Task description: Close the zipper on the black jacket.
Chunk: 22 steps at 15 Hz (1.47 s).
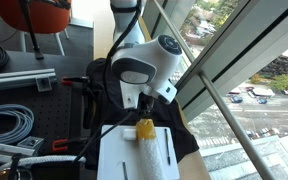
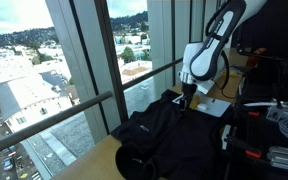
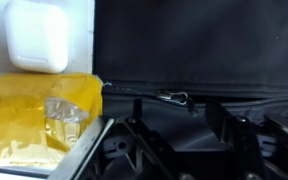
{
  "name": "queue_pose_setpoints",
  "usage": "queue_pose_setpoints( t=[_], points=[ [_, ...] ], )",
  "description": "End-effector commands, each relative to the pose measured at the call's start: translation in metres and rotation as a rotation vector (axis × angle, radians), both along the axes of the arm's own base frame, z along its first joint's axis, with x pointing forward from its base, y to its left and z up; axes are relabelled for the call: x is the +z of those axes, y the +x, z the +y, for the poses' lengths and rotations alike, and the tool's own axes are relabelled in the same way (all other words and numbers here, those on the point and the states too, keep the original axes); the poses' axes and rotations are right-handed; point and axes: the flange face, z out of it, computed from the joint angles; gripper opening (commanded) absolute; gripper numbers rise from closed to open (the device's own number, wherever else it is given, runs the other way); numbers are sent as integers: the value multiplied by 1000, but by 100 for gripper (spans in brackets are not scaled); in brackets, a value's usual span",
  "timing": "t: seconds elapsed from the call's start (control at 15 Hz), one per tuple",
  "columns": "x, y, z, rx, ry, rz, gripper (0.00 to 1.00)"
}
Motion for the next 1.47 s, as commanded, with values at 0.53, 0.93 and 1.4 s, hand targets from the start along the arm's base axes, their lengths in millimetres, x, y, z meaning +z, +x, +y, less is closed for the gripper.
queue_pose_setpoints(
  t=[0.53, 0.93, 1.4],
  points=[
    [3, 5, 26, 18, -43, -17, 1],
    [1, 1, 71, 82, -94, -15, 2],
    [9, 14, 164, 126, -74, 1, 2]
  ],
)
